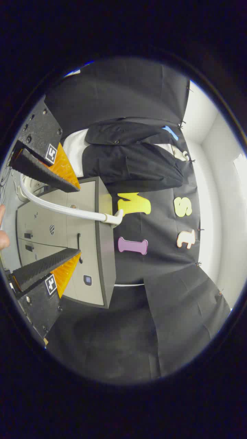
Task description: Iron the clothes twice with a garment steamer, once on the left side and once on the right side.
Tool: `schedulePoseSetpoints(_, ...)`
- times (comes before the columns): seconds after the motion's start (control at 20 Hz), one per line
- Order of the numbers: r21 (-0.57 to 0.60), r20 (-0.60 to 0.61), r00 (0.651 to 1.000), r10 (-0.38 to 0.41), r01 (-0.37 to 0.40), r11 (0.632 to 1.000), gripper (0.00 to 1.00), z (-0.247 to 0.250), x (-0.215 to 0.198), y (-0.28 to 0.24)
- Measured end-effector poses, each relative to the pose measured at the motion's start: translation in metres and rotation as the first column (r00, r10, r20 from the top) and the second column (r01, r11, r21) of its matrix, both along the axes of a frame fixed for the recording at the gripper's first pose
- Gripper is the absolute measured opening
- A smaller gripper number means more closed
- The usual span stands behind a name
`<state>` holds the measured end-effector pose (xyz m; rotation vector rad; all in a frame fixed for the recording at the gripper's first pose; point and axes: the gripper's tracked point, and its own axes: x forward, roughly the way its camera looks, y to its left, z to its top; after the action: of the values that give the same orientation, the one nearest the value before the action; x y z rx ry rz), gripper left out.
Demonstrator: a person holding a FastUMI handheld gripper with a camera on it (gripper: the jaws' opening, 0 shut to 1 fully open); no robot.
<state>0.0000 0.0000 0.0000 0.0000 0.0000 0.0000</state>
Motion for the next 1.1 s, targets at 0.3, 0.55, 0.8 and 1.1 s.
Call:
schedulePoseSetpoints(0.3, -0.016, 0.032, 0.998, -0.046, 0.046, 0.999, 1.0, 0.002, -0.002, -0.008)
schedulePoseSetpoints(0.55, -0.004, 0.012, 0.999, -0.035, 0.035, 0.999, 1.0, 0.003, -0.002, 0.001)
schedulePoseSetpoints(0.8, -0.034, 0.01, 0.998, -0.067, 0.068, 0.997, 1.0, 0.012, 0.0, 0.011)
schedulePoseSetpoints(1.1, -0.005, -0.025, 0.996, -0.087, 0.087, 0.996, 1.0, 0.033, 0.013, 0.033)
